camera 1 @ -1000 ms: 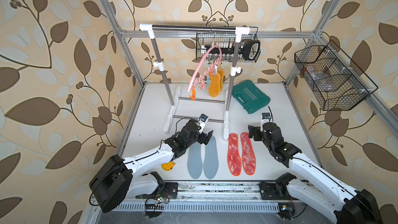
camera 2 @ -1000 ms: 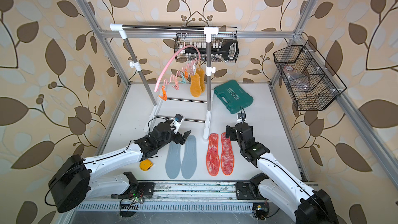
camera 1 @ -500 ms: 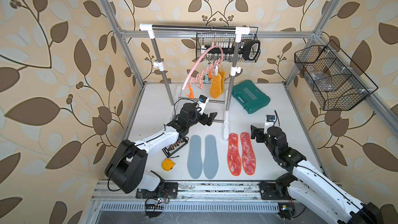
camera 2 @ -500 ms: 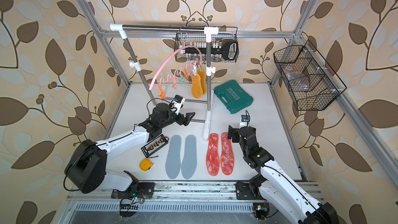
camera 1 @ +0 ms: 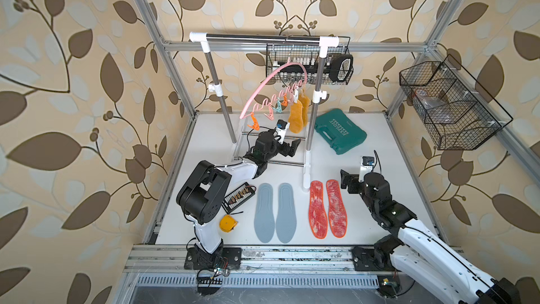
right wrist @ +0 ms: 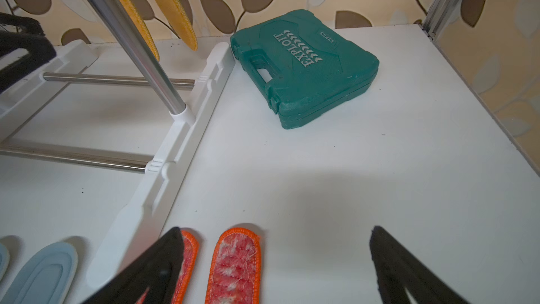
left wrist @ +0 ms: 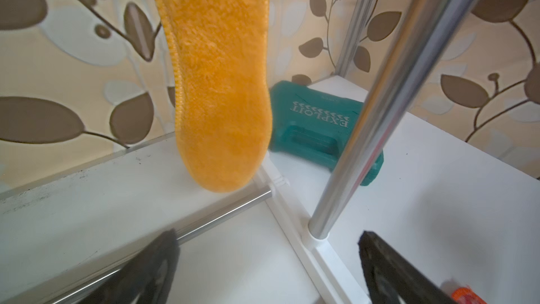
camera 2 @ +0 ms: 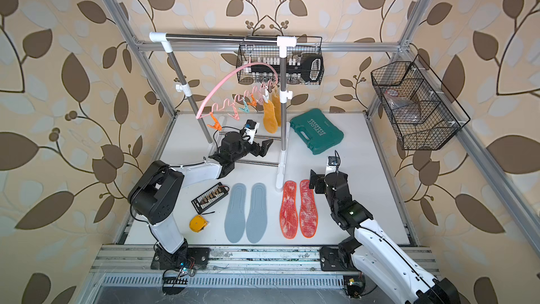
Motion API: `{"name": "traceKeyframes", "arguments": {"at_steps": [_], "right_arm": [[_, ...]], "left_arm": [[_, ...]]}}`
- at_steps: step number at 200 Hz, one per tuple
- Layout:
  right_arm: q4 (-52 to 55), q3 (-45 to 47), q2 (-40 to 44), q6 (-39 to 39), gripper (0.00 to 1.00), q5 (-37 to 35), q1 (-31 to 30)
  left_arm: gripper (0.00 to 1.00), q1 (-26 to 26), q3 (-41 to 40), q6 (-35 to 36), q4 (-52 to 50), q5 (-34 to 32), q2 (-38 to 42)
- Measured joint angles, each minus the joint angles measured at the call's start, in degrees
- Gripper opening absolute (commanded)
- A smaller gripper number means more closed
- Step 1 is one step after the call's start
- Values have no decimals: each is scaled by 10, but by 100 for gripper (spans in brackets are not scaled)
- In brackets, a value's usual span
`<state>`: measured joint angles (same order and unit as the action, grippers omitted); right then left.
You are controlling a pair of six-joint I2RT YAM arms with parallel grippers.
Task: Take the shoe insoles off the hanger
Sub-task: Remove the insole from the hanger.
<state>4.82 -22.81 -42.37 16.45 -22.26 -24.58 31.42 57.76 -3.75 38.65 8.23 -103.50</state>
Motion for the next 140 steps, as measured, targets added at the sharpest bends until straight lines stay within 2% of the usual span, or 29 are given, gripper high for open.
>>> {"name": "traceKeyframes", "arguments": {"at_steps": [71, 97, 140], "right_arm": [[-1, 5, 4, 0, 98, 2, 0], [-1, 5, 4, 0, 98, 2, 0], [-1, 5, 4, 0, 98, 2, 0]], "left_arm": [[99, -91, 71, -24, 31, 150, -34], [92, -113, 110, -27, 30, 220, -54], [93, -127, 169, -19, -15, 315, -80]]}}
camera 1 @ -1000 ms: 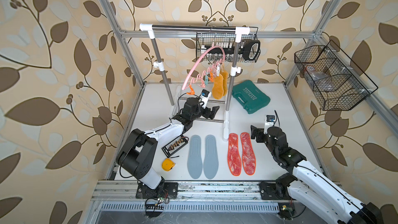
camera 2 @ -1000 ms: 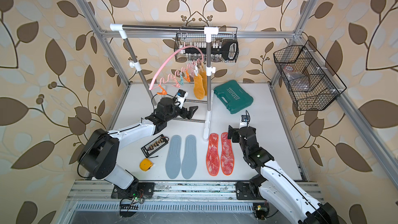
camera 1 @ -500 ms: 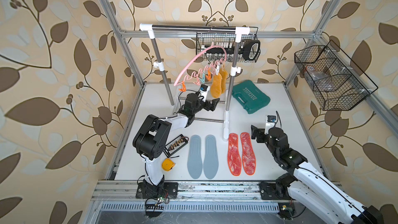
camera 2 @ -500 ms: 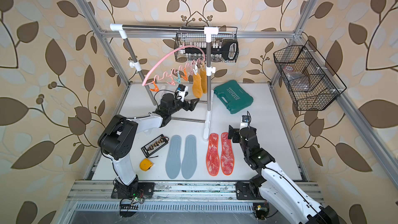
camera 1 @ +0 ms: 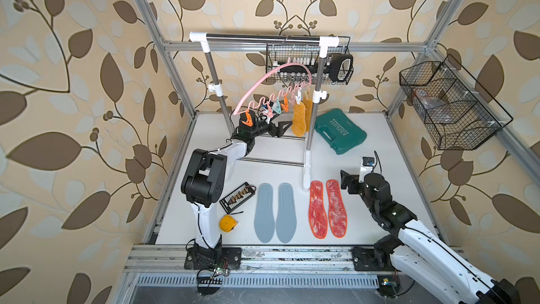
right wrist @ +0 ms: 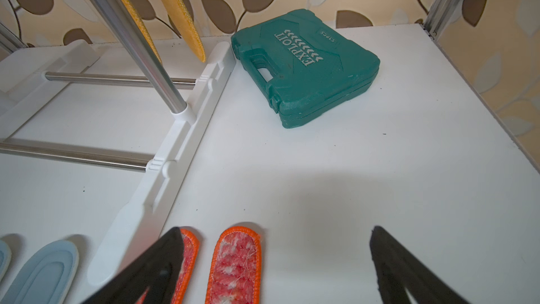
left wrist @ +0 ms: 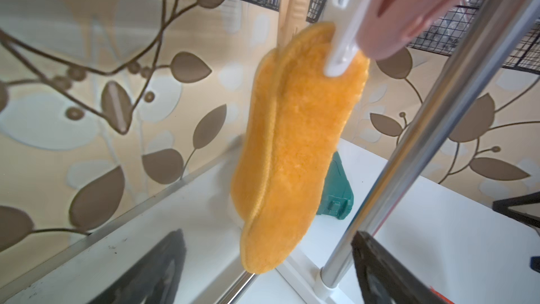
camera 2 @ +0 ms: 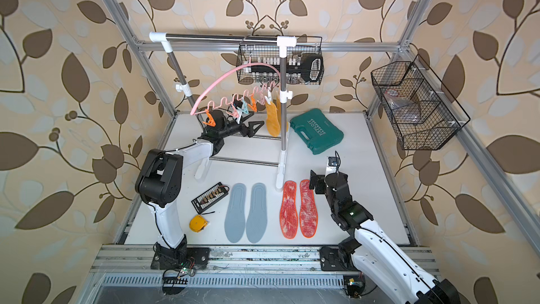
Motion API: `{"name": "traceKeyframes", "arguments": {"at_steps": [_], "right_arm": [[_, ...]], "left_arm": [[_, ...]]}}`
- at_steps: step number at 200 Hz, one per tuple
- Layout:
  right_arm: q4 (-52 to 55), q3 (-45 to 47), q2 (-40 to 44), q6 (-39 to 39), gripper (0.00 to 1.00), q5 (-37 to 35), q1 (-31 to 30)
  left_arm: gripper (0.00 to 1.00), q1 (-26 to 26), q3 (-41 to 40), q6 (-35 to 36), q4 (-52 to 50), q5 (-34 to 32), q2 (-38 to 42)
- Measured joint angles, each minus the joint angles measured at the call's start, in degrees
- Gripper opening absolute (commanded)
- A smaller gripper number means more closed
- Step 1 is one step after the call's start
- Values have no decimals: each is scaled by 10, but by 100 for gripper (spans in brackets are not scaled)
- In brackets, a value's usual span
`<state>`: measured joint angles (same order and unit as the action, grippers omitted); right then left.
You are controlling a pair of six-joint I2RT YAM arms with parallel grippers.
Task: Take the shoe insoles off the hanger
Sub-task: Remove the insole from the hanger.
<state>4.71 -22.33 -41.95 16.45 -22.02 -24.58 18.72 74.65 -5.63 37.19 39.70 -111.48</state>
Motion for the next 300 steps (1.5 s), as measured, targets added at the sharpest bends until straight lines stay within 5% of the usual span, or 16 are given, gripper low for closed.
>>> {"name": "traceKeyframes", "arguments": {"at_steps": [126, 153, 190, 237, 300], "right_arm": [[-3, 0, -5, 0, 98, 17, 0], [-3, 0, -7, -1, 98, 19, 0], [-7, 0, -10, -3, 98, 24, 0], [-16, 0, -10, -5, 98, 26, 0], [-20, 0, -21, -5, 98, 26, 0]], "left_arm": [[94, 0, 158, 25, -57, 108, -128], [84, 0, 177, 12, -47, 125, -154], [82, 1, 224, 6, -45, 149, -194], [67, 13, 239, 12, -54, 179, -205], [25, 35, 236, 37, -70, 215, -205]]}}
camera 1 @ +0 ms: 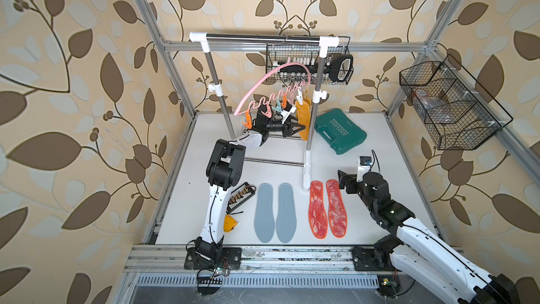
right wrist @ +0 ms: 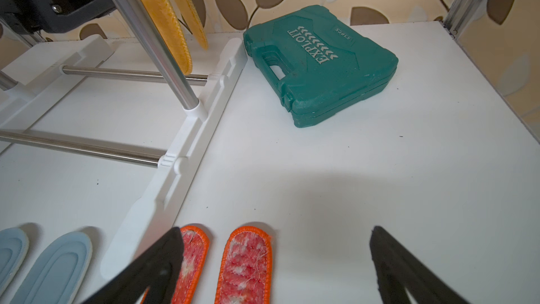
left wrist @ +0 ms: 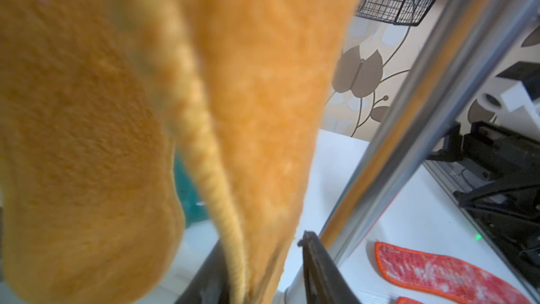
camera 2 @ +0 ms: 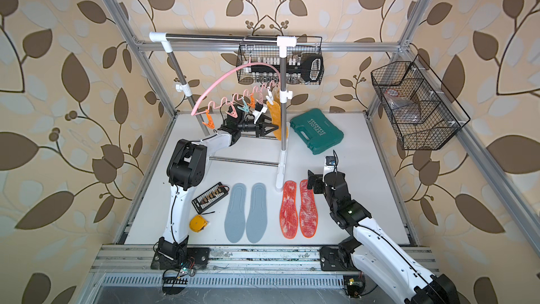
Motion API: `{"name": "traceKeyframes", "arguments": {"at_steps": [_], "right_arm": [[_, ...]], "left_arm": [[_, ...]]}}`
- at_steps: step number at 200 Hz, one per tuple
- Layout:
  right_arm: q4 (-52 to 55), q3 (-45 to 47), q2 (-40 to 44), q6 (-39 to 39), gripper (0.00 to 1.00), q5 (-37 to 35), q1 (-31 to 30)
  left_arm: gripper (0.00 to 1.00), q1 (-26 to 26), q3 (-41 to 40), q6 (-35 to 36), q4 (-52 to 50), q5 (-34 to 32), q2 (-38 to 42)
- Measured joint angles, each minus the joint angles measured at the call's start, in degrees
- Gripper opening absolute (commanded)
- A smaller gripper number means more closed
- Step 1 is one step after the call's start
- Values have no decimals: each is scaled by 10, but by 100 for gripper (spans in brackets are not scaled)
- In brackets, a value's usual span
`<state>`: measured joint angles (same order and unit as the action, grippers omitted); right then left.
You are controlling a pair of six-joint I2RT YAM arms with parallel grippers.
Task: Take the shoe insoles off the hanger
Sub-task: Remove the insole from the hanger.
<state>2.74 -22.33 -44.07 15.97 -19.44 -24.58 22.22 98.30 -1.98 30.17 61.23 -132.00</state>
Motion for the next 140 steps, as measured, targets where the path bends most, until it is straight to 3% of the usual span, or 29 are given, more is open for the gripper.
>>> {"name": "traceKeyframes", "arguments": {"at_steps": [29, 78, 140], "right_arm": [[-1, 0, 0, 0, 98, 0, 0], [-2, 0, 6, 0, 98, 0, 0], [-12, 0, 2, -2, 98, 17, 0]], "left_arm": [[13, 0, -21, 7, 0, 16, 5], [2, -1, -89, 26, -26, 33, 67], [0, -5, -118, 108, -129, 39, 171]]}}
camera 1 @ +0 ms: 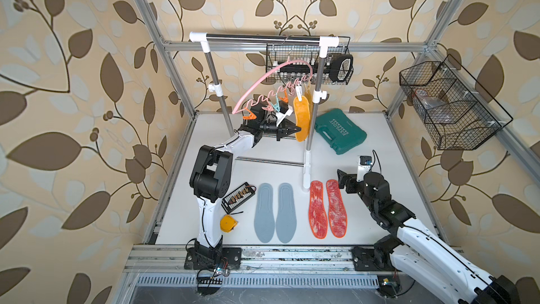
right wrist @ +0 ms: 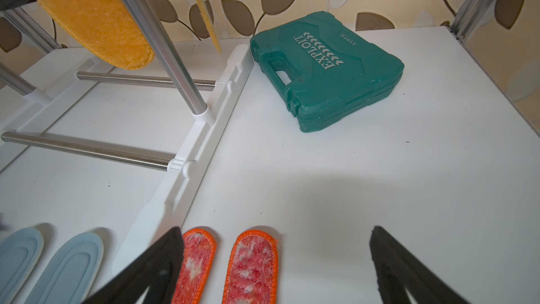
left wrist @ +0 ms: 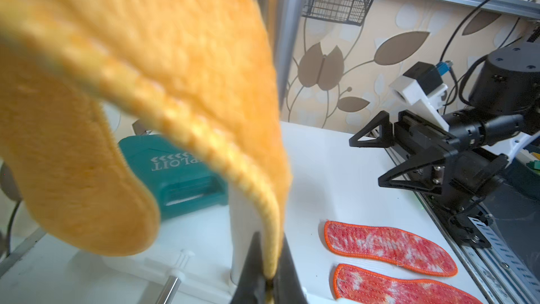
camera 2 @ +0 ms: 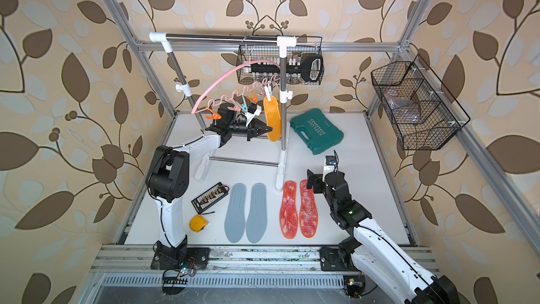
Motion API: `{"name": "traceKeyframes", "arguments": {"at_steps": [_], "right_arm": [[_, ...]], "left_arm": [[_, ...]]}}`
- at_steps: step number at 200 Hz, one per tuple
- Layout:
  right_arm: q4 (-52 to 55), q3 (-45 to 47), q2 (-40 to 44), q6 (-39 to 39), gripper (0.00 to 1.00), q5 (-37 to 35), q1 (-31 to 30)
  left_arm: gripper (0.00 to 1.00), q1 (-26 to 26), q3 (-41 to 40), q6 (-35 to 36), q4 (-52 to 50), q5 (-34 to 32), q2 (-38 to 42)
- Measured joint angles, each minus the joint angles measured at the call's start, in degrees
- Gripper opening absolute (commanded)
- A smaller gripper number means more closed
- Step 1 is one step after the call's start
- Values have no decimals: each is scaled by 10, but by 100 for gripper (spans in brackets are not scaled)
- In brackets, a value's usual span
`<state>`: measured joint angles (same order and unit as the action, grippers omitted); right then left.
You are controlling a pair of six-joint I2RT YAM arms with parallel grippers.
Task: Take the shoe insoles off the hanger
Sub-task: Remove the insole from the hanger.
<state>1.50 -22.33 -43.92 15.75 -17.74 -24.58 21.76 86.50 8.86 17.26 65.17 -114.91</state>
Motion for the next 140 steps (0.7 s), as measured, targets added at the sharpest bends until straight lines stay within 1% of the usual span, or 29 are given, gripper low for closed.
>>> {"name": "traceKeyframes", "arguments": {"at_steps": [38, 75, 93, 116, 140], "right_arm": [[3, -2, -7, -4, 98, 19, 0], [17, -23, 15, -6, 98, 30, 0], [15, -33, 19, 10, 98, 41, 0], [22, -51, 32, 34, 97, 80, 0], [37, -96, 37, 47, 91, 140, 0]], "left_arm": [[0, 0, -31, 31, -42, 9, 47], [0, 0, -81, 44, -67, 12, 91], [0, 0, -108, 46, -72, 12, 120], [0, 0, -134, 47, -82, 12, 160], [0, 0, -151, 55, -102, 12, 204]]}}
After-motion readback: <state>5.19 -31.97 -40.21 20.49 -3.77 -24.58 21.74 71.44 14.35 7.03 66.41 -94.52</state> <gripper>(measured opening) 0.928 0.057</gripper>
